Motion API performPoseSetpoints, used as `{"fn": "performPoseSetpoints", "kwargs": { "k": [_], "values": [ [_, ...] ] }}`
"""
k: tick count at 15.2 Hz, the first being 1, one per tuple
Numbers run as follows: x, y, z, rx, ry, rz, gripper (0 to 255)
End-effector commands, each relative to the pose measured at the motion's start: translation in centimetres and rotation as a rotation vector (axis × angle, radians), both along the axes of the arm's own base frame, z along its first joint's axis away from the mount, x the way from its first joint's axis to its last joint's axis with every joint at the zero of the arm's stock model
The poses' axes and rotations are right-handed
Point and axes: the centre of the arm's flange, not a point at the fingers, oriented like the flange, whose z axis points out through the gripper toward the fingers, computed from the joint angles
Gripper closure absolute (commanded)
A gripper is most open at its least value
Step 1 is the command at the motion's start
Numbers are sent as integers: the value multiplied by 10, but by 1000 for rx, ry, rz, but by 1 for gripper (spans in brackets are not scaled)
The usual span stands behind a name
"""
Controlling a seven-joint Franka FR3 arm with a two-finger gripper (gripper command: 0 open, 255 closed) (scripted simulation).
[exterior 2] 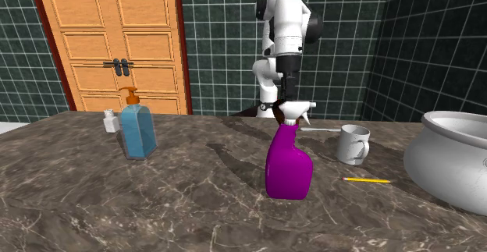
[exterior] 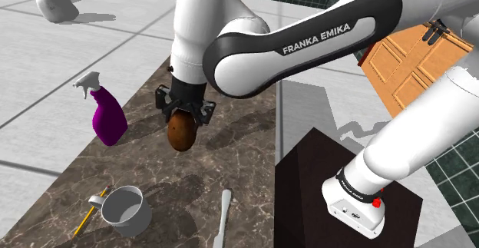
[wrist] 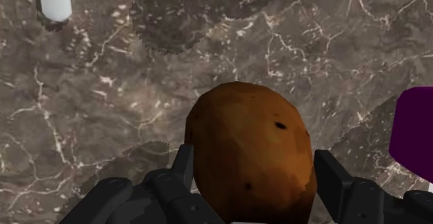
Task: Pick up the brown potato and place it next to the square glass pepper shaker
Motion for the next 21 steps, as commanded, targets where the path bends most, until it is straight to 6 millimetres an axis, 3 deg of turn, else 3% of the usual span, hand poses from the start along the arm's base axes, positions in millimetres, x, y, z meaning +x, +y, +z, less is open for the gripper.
{"fn": "performPoseSetpoints", "kwargs": {
  "k": [1,10,21],
  "values": [
    [-1,1,11,0,0,0,255],
    [-1,1,57,0,0,0,255],
    [55,-133,57,0,0,0,255]
  ]
}}
